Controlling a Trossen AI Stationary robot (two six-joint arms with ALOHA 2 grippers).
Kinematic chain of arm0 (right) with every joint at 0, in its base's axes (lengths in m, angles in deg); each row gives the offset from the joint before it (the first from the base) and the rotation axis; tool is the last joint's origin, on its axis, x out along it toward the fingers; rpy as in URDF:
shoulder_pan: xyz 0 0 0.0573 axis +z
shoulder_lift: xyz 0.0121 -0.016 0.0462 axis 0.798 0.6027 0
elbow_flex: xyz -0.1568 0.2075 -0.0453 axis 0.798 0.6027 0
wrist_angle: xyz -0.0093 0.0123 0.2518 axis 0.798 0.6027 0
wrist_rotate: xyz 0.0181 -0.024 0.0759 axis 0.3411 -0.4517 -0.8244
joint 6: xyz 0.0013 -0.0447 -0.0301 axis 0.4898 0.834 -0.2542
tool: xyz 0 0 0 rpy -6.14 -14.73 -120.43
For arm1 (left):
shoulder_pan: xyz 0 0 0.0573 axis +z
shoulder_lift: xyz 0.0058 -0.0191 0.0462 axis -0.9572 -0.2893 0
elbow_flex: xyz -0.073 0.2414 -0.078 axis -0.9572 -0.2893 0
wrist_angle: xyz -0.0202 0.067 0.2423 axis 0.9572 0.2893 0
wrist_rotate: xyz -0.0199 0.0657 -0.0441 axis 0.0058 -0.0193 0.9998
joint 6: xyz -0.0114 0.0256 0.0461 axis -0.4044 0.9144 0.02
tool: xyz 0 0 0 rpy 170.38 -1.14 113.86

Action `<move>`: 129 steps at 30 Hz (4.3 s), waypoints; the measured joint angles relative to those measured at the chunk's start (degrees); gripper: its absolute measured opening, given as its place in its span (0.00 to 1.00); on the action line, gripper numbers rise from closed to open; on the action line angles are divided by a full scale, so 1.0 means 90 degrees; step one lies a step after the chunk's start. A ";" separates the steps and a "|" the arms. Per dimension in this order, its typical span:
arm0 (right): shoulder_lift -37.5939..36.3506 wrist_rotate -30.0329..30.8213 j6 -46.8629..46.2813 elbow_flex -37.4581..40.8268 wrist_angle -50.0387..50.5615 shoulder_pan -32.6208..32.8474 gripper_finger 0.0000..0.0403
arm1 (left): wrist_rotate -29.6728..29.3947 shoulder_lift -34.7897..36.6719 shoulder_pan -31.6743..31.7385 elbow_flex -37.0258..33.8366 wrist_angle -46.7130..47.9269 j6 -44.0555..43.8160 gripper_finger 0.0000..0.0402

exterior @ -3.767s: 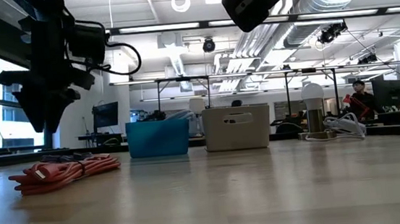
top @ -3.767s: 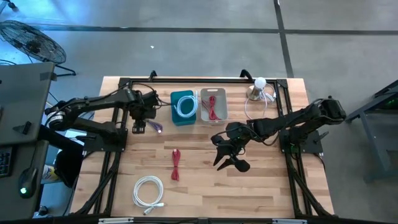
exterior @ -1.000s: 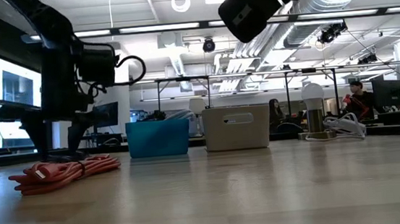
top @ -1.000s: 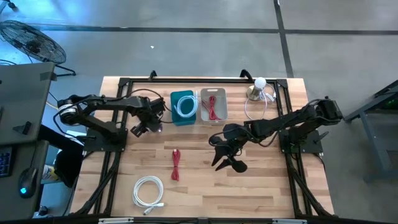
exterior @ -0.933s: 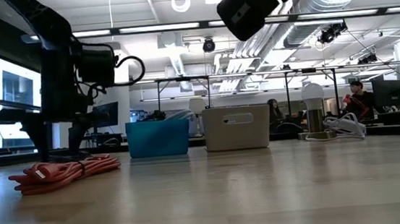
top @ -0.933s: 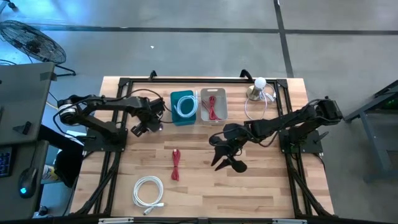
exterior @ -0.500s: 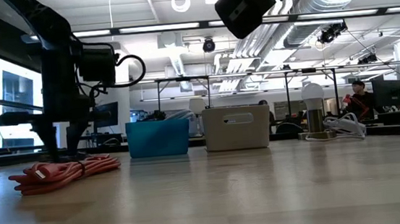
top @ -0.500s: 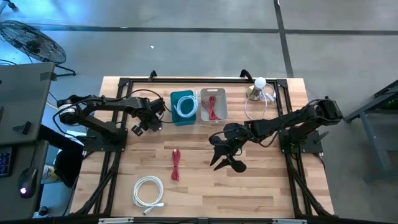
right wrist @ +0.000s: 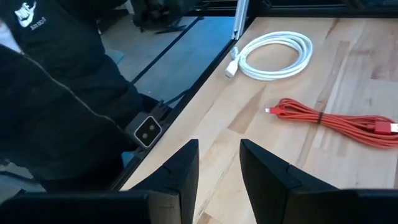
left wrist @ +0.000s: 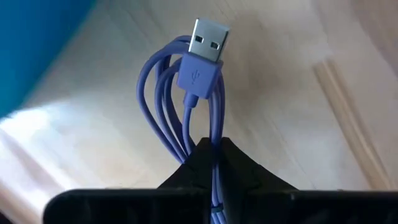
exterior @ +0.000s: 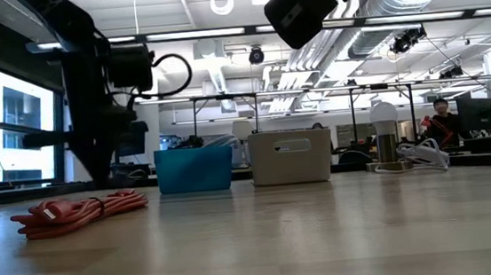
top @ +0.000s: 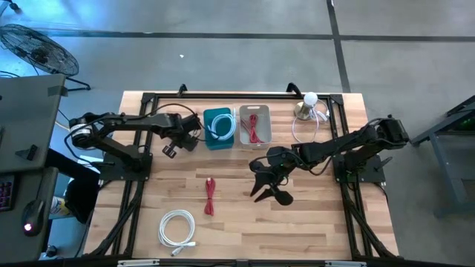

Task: Pick & Place USB Port
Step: Put the purple charger cable into the gray bin

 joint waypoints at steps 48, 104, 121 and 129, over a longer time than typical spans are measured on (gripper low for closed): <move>-0.1413 0.5553 0.2481 0.0000 0.1411 0.0698 0.27 | -0.1477 0.2791 -0.4647 0.0620 -0.3725 -0.3975 0.00; -0.0716 0.3856 0.2035 -0.0002 -0.1224 0.0042 0.57 | 0.0480 0.0701 -0.3967 0.0246 -0.8386 -0.3033 0.00; -0.0716 0.3582 0.1921 0.0000 -0.1244 -0.0191 0.54 | 0.0690 0.0613 -0.3969 0.0246 -0.8640 -0.2907 0.00; -0.0716 0.3191 0.1781 0.0000 -0.1333 -0.0276 0.52 | 0.0665 0.0613 -0.3969 0.0246 -0.8640 -0.2865 0.00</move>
